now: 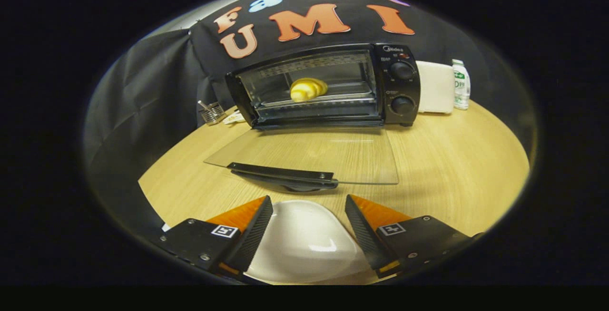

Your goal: Open the toaster oven, put the food inside, and close the toaster oven door.

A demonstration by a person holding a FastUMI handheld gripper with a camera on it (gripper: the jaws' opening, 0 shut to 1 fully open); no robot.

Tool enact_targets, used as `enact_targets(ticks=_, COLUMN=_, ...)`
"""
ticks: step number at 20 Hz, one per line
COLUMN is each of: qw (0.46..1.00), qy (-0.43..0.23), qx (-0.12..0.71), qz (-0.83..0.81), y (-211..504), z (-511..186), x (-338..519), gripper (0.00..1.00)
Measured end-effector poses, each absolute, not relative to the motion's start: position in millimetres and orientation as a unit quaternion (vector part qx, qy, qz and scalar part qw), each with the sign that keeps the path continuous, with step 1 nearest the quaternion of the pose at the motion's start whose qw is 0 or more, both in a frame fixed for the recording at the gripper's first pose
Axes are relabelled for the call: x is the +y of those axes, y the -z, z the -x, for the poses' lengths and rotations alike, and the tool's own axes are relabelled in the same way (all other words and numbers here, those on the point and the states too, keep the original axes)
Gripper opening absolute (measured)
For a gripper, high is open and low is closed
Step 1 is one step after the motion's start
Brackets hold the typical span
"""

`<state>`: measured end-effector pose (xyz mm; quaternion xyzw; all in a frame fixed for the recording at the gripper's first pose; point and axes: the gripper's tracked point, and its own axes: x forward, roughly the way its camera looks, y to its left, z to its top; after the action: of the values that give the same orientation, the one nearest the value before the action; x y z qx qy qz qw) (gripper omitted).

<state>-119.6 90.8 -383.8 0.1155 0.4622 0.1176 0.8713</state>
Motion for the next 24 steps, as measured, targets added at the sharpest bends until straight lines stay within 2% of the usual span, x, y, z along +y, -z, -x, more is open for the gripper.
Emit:
enact_targets(ticks=6, qw=0.861, qy=-0.136, qx=0.470, qz=-0.139, y=383, z=105, x=110, gripper=0.94)
enact_targets(ticks=13, qw=0.881, qy=-0.181, qx=0.410, qz=-0.152, y=342, z=86, x=132, gripper=0.94)
enact_targets(ticks=17, qw=0.899, qy=-0.169, qx=0.393, qz=-0.096, y=342, z=58, x=134, gripper=0.94)
enact_targets(ticks=24, qw=0.927, qy=-0.101, qx=0.359, qz=0.023, y=336, z=6, x=114, gripper=0.94)
